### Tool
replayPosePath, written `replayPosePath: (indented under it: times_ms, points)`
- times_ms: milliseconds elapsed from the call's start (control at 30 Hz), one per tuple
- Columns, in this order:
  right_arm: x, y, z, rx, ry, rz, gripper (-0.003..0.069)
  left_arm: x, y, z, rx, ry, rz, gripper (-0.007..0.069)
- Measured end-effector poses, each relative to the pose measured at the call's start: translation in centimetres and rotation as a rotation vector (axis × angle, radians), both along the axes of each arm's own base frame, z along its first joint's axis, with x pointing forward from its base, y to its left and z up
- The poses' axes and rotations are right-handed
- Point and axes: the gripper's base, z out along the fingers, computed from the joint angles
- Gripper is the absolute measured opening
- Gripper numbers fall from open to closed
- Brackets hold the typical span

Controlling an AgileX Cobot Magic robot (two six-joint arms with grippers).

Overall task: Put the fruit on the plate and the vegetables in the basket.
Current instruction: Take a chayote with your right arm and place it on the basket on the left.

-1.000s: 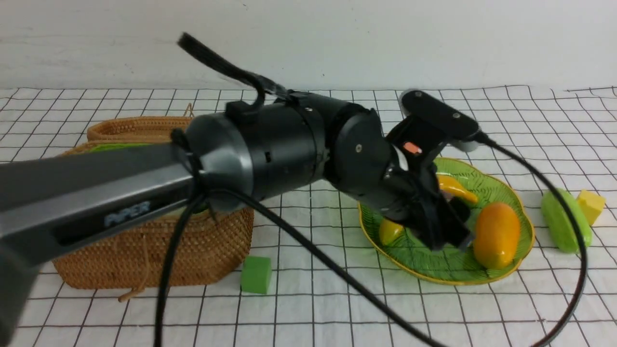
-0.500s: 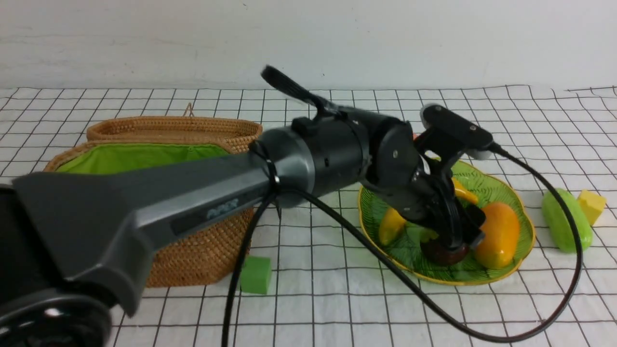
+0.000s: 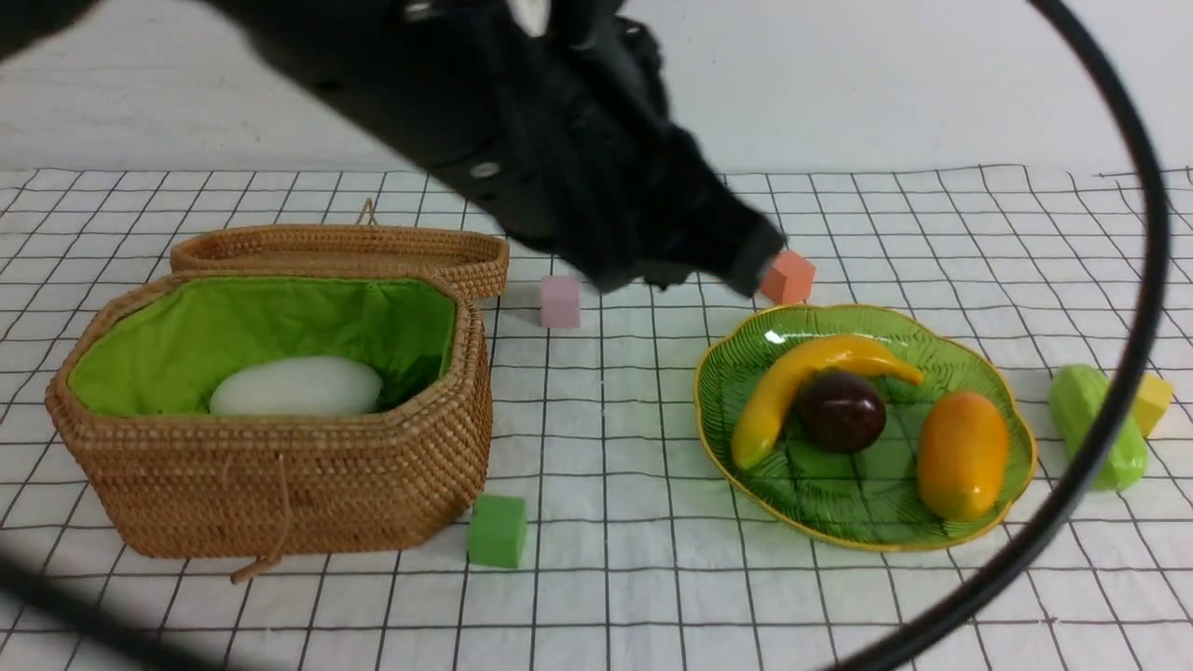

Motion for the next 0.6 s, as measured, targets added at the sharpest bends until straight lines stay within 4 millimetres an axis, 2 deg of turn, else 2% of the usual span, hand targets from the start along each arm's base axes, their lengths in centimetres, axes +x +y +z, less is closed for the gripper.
replayPosePath:
  times_ms: [33, 67, 100, 167, 200, 267, 300, 367, 467, 533, 600]
  points:
    - [0.9, 0.3, -0.5, -0.008, 0.019, 0.002, 0.0403, -1.1, 1.2, -0.1, -0.005, -0.003, 0.005, -0.0013]
    - [1.0, 0.3, -0.5, -0.005, 0.017, 0.0, 0.0403, -1.3, 1.4, -0.1, -0.007, -0.004, 0.006, -0.0013]
    - [2.0, 0.3, -1.0, 0.002, 0.035, -0.008, 0.0403, -2.9, 3.1, -0.4, -0.02, -0.018, 0.009, -0.0013]
    - [2.8, 0.0, -1.4, 0.023, 0.052, -0.012, 0.0403, -4.7, 5.1, -0.7, -0.037, -0.04, 0.013, -0.0013]
    - [3.1, -0.2, -1.5, 0.035, 0.057, -0.012, 0.0403, -5.1, 5.5, -0.8, -0.04, -0.043, 0.013, -0.0013]
    - [4.1, -0.8, -2.0, 0.089, 0.081, -0.006, 0.0403, -7.9, 8.4, -2.0, -0.061, -0.053, 0.012, -0.0013]
    - [4.3, -1.1, -2.1, 0.099, 0.085, -0.013, 0.0403, -8.1, 8.6, -2.1, -0.064, -0.052, 0.012, -0.0013]
    - [5.7, -2.0, -3.0, 0.169, 0.12, -0.009, 0.0403, -11.2, 11.6, -3.8, -0.107, -0.065, 0.007, -0.0013]
    - [7.8, -3.3, -4.3, 0.252, 0.152, -0.038, 0.0403, -14.2, 14.5, -5.3, -0.197, -0.106, -0.001, -0.0013]
    - [9.5, -4.2, -5.5, 0.288, 0.166, -0.053, 0.0403, -15.9, 16.1, -6.8, -0.265, -0.134, 0.003, -0.0013]
    - [10.6, -4.6, -6.4, 0.297, 0.177, -0.058, 0.0403, -16.7, 16.9, -7.8, -0.299, -0.154, 0.008, -0.0013]
